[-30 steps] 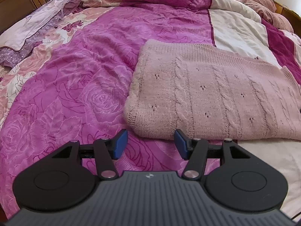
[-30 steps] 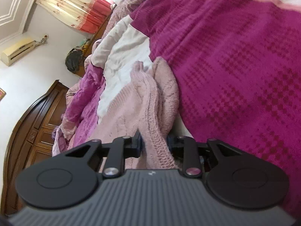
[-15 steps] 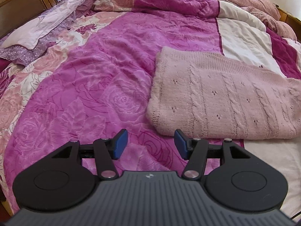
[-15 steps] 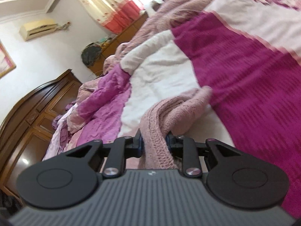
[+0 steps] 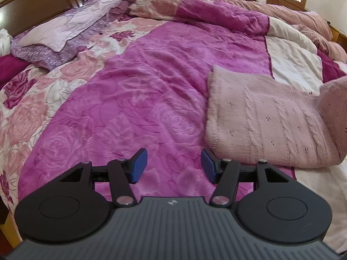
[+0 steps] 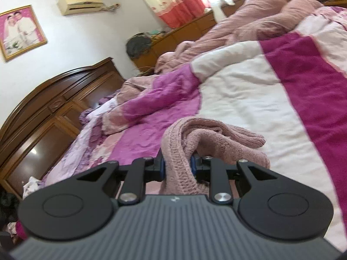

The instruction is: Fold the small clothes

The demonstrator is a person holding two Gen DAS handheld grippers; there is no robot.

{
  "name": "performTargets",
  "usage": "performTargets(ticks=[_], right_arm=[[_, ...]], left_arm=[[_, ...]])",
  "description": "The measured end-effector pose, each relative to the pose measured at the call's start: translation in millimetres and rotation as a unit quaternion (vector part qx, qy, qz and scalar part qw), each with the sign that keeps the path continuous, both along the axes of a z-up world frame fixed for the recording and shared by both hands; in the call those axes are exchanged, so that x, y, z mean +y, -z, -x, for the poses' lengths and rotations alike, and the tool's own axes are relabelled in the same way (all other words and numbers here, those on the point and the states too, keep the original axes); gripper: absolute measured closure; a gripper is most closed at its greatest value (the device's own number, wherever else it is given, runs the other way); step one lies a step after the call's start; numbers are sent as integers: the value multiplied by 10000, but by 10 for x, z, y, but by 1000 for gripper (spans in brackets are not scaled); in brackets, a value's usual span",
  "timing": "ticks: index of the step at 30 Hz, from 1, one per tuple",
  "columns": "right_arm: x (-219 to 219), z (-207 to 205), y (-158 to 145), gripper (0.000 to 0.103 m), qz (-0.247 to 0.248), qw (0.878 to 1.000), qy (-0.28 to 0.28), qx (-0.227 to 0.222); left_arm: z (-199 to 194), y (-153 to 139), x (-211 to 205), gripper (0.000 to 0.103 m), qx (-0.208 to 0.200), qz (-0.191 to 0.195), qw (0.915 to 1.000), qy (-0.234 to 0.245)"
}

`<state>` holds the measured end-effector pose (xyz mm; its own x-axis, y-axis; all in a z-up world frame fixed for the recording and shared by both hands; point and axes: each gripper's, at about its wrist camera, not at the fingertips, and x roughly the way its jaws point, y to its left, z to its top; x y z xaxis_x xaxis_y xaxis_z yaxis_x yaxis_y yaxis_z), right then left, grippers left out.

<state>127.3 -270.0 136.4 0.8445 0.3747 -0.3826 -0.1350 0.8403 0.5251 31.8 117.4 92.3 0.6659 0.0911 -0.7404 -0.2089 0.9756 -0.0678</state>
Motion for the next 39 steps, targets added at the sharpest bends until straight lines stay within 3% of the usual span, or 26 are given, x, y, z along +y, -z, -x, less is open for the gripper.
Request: performTargets(ticks=[10, 20, 23, 27, 31, 34, 39], right_arm=[[879, -131, -137, 78, 101, 9972, -742, -29], [1866, -245, 443, 78, 865, 9854, -1349, 575], [2014, -225, 573, 78, 949, 9829, -1398, 739], [2091, -167, 487, 78, 1052, 9838, -1336, 562], [2162, -210, 554, 78, 932, 9859, -1226, 657], [2276, -197, 644, 78, 1203, 9824, -1273, 648], [2303, -78, 639, 66, 1312, 9816, -1265, 566]], left_arm=[[161, 12, 338, 41, -99, 207, 9993, -282], [249, 113, 547, 41, -134, 462, 9982, -363], [254, 149, 597, 41, -109, 508, 9980, -364], [270, 150, 663, 41, -157, 577, 9975, -372], [268, 125, 691, 41, -242, 597, 9972, -385], [268, 125, 682, 41, -249, 599, 9973, -357], [259, 106, 624, 41, -241, 479, 9983, -207]])
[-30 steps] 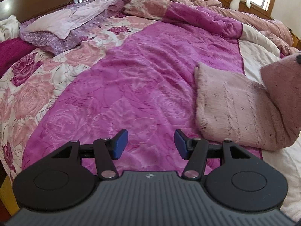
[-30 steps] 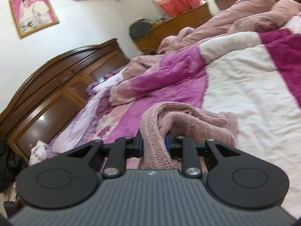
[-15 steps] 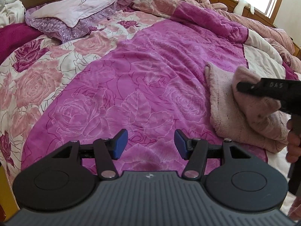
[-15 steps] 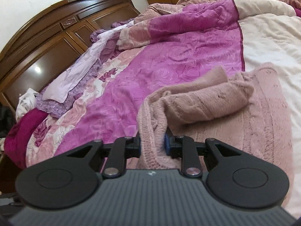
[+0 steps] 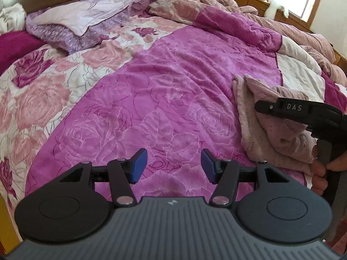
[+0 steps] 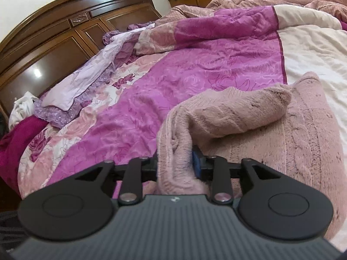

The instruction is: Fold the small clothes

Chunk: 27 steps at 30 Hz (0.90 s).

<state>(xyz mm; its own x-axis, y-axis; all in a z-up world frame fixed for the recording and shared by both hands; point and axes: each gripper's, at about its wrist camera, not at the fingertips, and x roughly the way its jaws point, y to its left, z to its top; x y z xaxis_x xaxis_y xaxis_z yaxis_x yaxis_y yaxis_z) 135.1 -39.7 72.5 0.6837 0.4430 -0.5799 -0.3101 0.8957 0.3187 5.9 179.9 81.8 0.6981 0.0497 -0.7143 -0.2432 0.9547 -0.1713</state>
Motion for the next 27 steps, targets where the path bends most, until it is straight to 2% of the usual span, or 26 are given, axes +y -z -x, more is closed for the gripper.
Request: performTargets(ticks=[2, 3, 10, 14, 18, 22, 27], right_arm=[[-64, 85, -43, 58, -181, 9998, -41, 34], [-107, 140, -64, 57, -321, 9994, -71, 54], [-404, 572, -247, 55, -601, 9979, -39, -226], [-669, 692, -328, 55, -408, 9975, 334, -466], [-967, 675, -360, 55, -287, 9928, 948, -680], [-1288, 560, -272, 54, -468, 9855, 1556, -492], [-1476, 474, -120, 54, -694, 9797, 1859, -287]], left_arm=[[-10, -41, -26, 41, -37, -86, 9999, 87], [-20, -67, -41, 41, -63, -117, 9998, 143], [-149, -322, -228, 40, -322, -355, 9969, 618], [-292, -468, -415, 40, -481, -542, 9926, 976], [-487, -606, -655, 40, -683, -745, 9848, 1413], [-747, -646, -924, 40, -750, -878, 9758, 1858], [-1134, -580, -1298, 39, -698, -1125, 9611, 2424]])
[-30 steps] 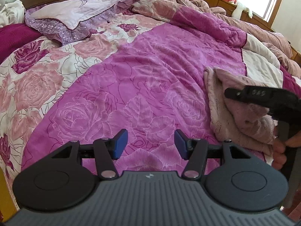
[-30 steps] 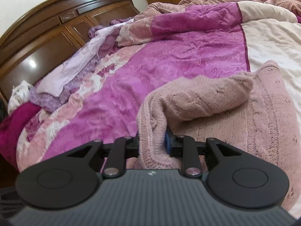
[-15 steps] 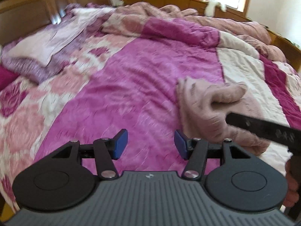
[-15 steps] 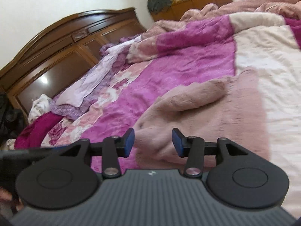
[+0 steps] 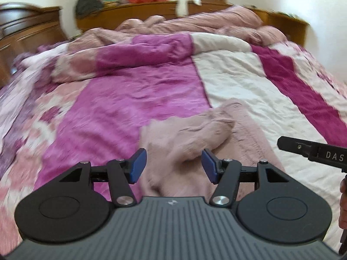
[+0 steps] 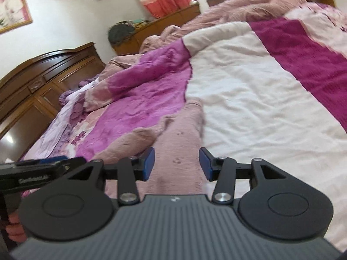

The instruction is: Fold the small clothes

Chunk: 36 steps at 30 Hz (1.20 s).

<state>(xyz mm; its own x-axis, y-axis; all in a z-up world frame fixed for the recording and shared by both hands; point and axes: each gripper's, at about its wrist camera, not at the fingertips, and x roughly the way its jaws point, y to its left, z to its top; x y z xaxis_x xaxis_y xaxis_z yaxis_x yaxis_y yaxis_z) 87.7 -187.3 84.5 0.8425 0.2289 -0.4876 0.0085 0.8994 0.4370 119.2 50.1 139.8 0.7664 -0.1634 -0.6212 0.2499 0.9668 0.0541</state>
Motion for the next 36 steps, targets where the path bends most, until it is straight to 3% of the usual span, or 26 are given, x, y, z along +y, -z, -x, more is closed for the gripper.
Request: performTargets(ticks=[11, 17, 19, 21, 23, 27, 30, 33, 36], right_arm=[[-88, -69, 287, 54, -341, 9992, -57, 222], [-94, -60, 349, 47, -413, 9989, -36, 204], [-91, -60, 369, 47, -469, 9987, -56, 192], [-91, -62, 393, 47, -527, 9984, -66, 201], [-88, -63, 396, 47, -560, 9982, -101, 197], [-24, -65, 375, 47, -524, 9980, -318, 144], [87, -50, 383, 47, -240, 9989, -399, 51], [162, -32, 388, 46, -11, 9988, -482, -21], [177, -34, 389, 45, 81, 9987, -499, -29]], left_arm=[[-514, 444, -458, 39, 257, -628, 9961, 568], [-553, 608, -524, 39, 6, -797, 9942, 717], [-558, 627, -506, 47, -92, -685, 9949, 738], [-574, 638, -471, 87, -127, -541, 9963, 655], [-602, 596, -412, 91, -221, -451, 9977, 458], [-705, 444, -109, 92, -504, -97, 9978, -415], [-917, 564, 152, 92, -187, 89, 9956, -914], [-1010, 776, 263, 86, 68, 38, 9949, -1009], [-966, 816, 281, 77, -43, -49, 9943, -1064]])
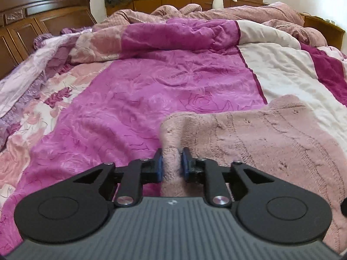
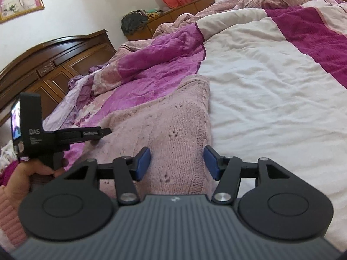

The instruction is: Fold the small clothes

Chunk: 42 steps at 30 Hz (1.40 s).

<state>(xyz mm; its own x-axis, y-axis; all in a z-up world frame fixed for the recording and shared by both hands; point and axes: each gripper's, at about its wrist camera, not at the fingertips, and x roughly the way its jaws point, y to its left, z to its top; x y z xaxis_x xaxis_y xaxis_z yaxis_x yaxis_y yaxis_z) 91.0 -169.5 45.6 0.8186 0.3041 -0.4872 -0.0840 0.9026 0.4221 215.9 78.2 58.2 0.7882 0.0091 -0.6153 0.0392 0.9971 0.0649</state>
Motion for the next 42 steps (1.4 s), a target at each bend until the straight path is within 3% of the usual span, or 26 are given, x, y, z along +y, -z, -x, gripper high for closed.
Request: performTargets(ticks=[1, 5, 10, 15, 19, 23, 31, 36, 42], right_arm=[[-1, -5, 1, 45, -9, 10000, 8, 8], [-17, 3, 11, 45, -57, 10000, 42, 51], [5, 12, 14, 45, -28, 9999, 86, 65], [38, 19, 17, 42, 36, 9999, 106, 75], [59, 19, 35, 38, 56, 9998, 105, 164], [33, 22, 35, 35, -27, 9997, 99, 240], [-156, -147, 25, 29, -698, 9962, 5, 528], [-255, -354, 105, 28, -1078, 9906, -129, 836], [-279, -475, 259, 29, -1449, 9830, -281, 1096]], left_arm=[[13, -11, 4, 75, -6, 16, 10000, -13], [112, -71, 105, 50, 48, 325, 9992, -236], [347, -204, 314, 41, 290, 1122, 9926, -363], [652, -236, 332, 29, 469, 1436, 9884, -128], [780, -90, 288, 26, 693, 1387, 9879, 0], [801, -39, 361, 26, 732, 1706, 9826, -69], [685, -8, 418, 19, 934, 1847, 9784, -20], [618, 77, 464, 19, 1126, 2285, 9670, -57], [572, 136, 435, 18, 1118, 2426, 9637, 33]])
